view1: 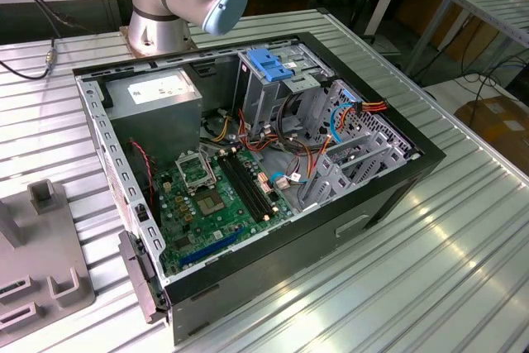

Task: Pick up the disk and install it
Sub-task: 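Pick up the disk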

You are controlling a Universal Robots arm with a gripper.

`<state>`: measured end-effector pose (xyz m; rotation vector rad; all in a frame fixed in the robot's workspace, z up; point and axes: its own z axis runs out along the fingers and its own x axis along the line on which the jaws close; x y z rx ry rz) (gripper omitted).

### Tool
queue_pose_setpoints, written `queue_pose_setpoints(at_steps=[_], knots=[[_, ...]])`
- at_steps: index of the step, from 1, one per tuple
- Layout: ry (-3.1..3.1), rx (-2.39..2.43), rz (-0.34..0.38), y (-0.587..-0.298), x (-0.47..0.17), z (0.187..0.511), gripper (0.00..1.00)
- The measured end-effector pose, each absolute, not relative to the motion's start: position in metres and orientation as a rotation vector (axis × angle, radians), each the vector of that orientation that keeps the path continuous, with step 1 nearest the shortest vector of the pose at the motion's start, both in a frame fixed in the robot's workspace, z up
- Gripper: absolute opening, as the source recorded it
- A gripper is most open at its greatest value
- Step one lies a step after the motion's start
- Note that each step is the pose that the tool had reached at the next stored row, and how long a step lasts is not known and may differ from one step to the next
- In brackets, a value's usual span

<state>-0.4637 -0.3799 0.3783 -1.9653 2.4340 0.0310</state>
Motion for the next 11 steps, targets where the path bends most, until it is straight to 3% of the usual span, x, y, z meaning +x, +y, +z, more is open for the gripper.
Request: queue_pose_setpoints(at_steps=[11], knots=[[2.259, -2.167, 0.032, -0.3799, -0.4637, 0.3756, 0.50]])
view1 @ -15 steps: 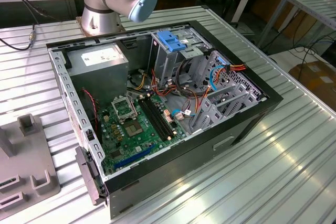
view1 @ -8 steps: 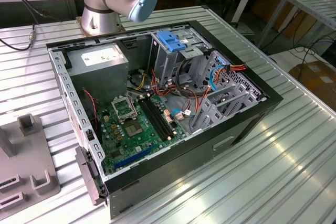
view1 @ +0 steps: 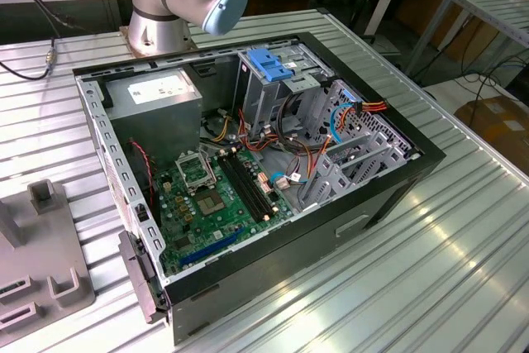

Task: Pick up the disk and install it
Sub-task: 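Pick up the disk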

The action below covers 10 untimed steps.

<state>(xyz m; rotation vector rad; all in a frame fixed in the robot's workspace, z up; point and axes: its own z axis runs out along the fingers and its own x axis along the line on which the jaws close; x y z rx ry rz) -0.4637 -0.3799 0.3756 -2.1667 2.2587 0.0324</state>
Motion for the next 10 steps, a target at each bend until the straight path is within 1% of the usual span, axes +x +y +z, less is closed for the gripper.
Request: queue_pose_setpoints(at_steps=[10], knots=[[2.197, -2.236, 0.024, -0.380, -0.458, 0.363, 0.50]])
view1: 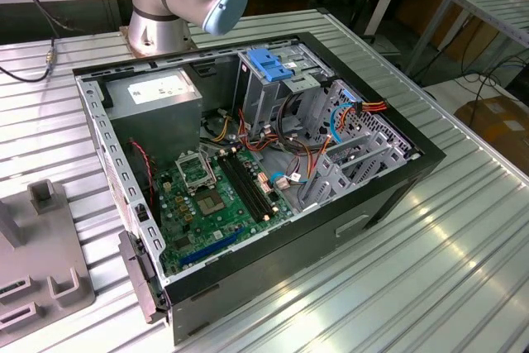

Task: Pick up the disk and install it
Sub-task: 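Pick up the disk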

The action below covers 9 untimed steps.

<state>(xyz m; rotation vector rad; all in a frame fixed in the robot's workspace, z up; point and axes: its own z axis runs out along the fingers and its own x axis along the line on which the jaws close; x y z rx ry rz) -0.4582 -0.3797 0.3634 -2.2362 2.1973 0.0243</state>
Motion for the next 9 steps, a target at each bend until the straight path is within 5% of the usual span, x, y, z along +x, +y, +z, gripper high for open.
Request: queue_pose_setpoints(at_steps=[9], knots=[[2.204, -2.243, 0.009, -0.380, -0.455, 0.342, 0.57]])
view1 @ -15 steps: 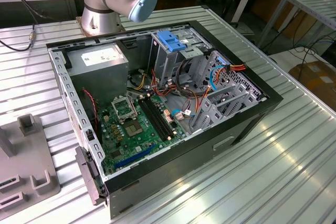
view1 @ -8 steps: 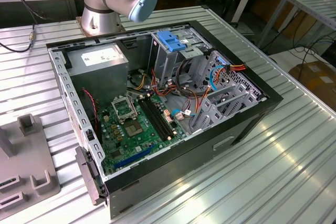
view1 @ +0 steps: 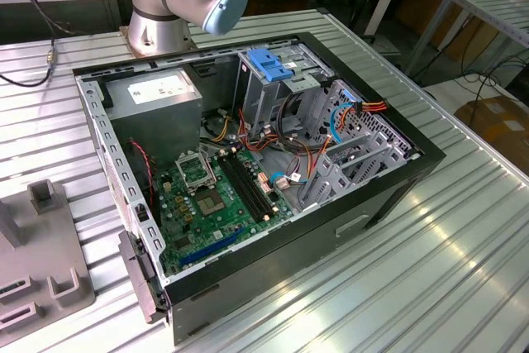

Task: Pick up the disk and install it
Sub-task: 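Pick up the disk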

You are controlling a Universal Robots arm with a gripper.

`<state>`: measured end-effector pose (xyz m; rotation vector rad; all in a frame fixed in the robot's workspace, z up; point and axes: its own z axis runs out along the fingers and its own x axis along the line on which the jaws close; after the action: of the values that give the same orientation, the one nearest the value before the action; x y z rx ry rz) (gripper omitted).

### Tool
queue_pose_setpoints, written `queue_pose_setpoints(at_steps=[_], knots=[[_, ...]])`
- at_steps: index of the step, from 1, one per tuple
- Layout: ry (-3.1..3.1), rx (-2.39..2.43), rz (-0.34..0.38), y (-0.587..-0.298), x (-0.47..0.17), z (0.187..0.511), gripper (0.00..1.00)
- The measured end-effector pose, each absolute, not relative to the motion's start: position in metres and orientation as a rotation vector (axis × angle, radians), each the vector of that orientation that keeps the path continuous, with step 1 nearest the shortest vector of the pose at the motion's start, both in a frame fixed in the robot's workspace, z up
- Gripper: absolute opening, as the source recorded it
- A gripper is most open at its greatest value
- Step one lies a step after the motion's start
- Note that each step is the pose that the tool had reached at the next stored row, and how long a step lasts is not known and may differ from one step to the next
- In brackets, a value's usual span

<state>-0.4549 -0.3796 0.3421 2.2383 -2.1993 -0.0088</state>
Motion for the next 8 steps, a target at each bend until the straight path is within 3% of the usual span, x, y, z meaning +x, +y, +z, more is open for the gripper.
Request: queue_pose_setpoints(at_steps=[8], knots=[[-2.202, 2.241, -0.003, -0.376, -0.459, 0.328, 0.57]])
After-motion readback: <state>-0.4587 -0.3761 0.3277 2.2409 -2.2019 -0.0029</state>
